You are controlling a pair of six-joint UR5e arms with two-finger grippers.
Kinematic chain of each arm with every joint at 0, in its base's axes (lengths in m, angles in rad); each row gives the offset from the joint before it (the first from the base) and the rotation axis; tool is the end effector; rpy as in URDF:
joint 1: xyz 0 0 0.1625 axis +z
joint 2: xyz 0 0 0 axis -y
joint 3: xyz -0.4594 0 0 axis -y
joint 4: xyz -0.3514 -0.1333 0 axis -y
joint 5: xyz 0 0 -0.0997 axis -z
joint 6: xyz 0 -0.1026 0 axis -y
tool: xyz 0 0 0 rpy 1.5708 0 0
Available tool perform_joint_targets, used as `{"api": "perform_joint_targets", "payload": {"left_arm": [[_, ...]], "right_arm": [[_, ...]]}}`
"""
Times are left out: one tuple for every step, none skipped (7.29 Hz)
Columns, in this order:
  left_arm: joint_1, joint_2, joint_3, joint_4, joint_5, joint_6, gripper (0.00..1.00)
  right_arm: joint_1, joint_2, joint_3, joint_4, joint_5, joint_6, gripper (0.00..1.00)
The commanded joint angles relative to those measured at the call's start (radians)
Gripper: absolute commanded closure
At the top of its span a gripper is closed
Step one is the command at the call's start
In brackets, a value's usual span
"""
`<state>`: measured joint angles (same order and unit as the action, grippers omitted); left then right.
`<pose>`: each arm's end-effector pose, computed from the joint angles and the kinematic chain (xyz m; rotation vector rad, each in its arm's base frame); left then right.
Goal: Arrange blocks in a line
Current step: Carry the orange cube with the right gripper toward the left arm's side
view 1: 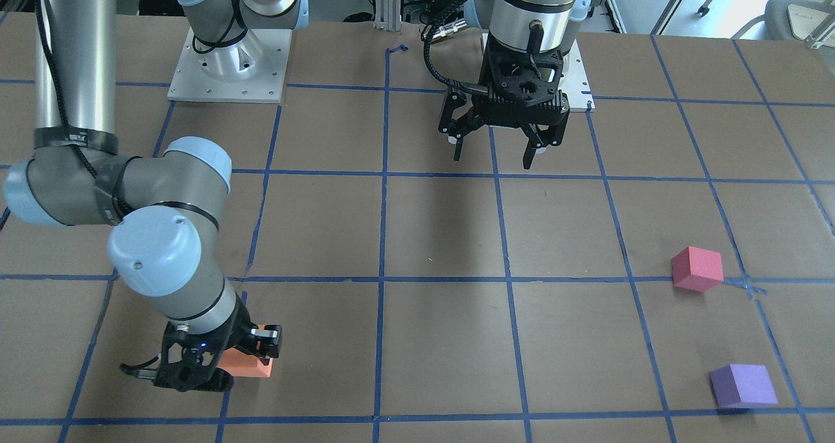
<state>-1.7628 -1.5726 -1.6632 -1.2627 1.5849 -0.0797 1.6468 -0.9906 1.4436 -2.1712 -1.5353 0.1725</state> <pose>-0.2191 -0.4361 0.5098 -0.1721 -3.1040 0.3336 0.1883 -0.6691 0.3061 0.1445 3.0771 -0.2189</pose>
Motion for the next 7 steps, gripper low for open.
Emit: {"api": "perform_joint_targets", "payload": {"left_arm": [[-0.001, 0.002, -0.001, 0.000, 0.000, -0.002, 0.00], [-0.001, 0.002, -0.001, 0.000, 0.000, -0.002, 0.00], [-0.001, -0.001, -0.001, 0.000, 0.000, -0.002, 0.00], [-0.001, 0.000, -0.001, 0.000, 0.001, -0.002, 0.00], [-0.001, 0.000, -0.001, 0.000, 0.000, -0.002, 0.00], [-0.001, 0.000, -0.001, 0.000, 0.001, -0.002, 0.00], [-0.001, 0.000, -0.001, 0.000, 0.001, -0.002, 0.00]], "right_arm": [[0.140, 0.035, -0.035, 0.005, 0.000, 0.187, 1.00], [0.189, 0.070, -0.072, 0.002, -0.002, 0.223, 1.00], [0.238, 0.116, -0.118, 0.002, -0.017, 0.270, 1.00], [0.270, 0.160, -0.170, 0.004, -0.016, 0.310, 1.00], [0.287, 0.184, -0.189, 0.007, -0.017, 0.317, 1.00], [0.289, 0.196, -0.189, 0.007, -0.016, 0.317, 0.89], [0.291, 0.199, -0.183, 0.010, -0.017, 0.317, 0.57]]}}
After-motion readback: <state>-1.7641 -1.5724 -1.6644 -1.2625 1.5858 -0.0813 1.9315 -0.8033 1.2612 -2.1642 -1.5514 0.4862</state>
